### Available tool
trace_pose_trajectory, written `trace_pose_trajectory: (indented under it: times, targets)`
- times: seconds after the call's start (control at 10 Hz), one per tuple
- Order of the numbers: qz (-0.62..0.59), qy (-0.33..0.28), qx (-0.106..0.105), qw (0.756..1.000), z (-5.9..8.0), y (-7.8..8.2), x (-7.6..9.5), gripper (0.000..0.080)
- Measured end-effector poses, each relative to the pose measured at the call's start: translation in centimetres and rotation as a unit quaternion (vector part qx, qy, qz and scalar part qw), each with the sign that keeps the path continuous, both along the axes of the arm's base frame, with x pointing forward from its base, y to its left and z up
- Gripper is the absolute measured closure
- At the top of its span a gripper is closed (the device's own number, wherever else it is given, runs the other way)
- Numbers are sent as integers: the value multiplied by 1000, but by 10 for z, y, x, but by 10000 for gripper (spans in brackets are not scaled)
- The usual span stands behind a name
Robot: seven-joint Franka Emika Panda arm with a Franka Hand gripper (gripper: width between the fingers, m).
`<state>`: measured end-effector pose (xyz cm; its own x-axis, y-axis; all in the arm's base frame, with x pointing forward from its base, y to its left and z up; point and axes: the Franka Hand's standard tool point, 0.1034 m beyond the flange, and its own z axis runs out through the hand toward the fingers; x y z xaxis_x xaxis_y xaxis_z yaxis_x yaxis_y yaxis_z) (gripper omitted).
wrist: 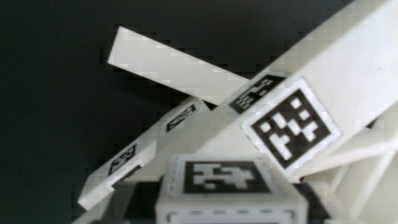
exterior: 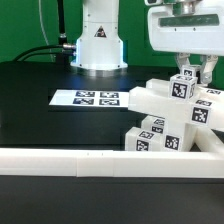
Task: Assemble chair
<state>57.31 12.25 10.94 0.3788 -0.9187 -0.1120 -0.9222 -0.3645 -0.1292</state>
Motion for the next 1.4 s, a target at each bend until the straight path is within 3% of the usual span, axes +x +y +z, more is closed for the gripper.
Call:
trace_pose_trajectory:
  times: [0.1,0.2,0.3,0.4,0.5,0.8,1.0,1.4]
  targets:
    - [7,-1,-1,1000,0,0,0,445]
    - [49,-9,-4,999,1,-3,1,445]
    - [62,-11,-6,998,1,-3,2,241]
    - [112,-19,-11,993,2,-2,3,241]
    - [144,-25,-13,989,3,-1,4,170]
    - [250,-40,-23,967,2,-2,4,151]
    - [392,-52,-38,918,6,-1,6,151]
    - [567,-54,-71,819,6,0,5,151]
